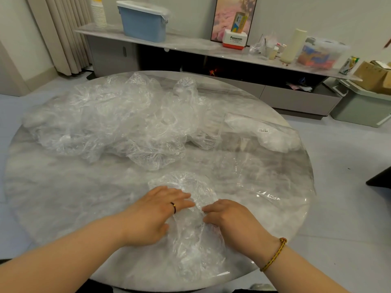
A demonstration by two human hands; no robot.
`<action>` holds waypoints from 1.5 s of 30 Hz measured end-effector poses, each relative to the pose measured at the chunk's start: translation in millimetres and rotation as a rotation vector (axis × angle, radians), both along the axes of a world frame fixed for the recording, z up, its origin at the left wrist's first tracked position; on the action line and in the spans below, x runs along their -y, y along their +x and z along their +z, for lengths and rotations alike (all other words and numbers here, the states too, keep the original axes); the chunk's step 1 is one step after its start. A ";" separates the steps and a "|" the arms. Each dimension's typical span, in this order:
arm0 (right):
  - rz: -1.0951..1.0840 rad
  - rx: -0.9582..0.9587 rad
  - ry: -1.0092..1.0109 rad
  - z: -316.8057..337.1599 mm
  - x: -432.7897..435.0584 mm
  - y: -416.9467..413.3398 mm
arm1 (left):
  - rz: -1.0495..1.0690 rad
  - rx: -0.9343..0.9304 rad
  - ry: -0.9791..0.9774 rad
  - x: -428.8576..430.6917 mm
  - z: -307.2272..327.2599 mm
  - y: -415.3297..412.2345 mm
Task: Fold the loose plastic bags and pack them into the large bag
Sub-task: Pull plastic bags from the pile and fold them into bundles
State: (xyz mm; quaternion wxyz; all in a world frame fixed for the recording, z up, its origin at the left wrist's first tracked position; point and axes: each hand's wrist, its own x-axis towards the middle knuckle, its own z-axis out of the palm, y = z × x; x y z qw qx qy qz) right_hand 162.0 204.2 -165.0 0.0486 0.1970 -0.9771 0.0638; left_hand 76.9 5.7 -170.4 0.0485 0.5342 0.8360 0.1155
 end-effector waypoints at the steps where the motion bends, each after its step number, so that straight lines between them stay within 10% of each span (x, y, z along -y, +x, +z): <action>1: -0.008 0.000 0.007 0.4 0.2 0.1 | -0.028 -0.022 -0.013 -0.4 -6.7 0.1; 15: -0.224 0.204 0.041 5.0 -17.7 -4.5 | 0.054 -0.216 0.095 27.1 18.2 -26.6; 26: -0.579 0.428 -0.645 16.8 -18.4 -5.5 | 0.217 0.281 0.230 42.7 10.6 -13.2; 34: -0.725 0.370 -0.627 13.9 -7.8 -9.2 | 0.707 0.923 0.608 18.1 20.0 1.5; 40: -0.637 0.251 -0.294 9.1 -0.6 -8.4 | 0.901 0.820 0.519 17.1 20.9 -0.8; 45: -0.702 0.326 -0.474 11.8 1.6 -8.5 | 0.916 0.768 0.373 22.4 21.6 -3.3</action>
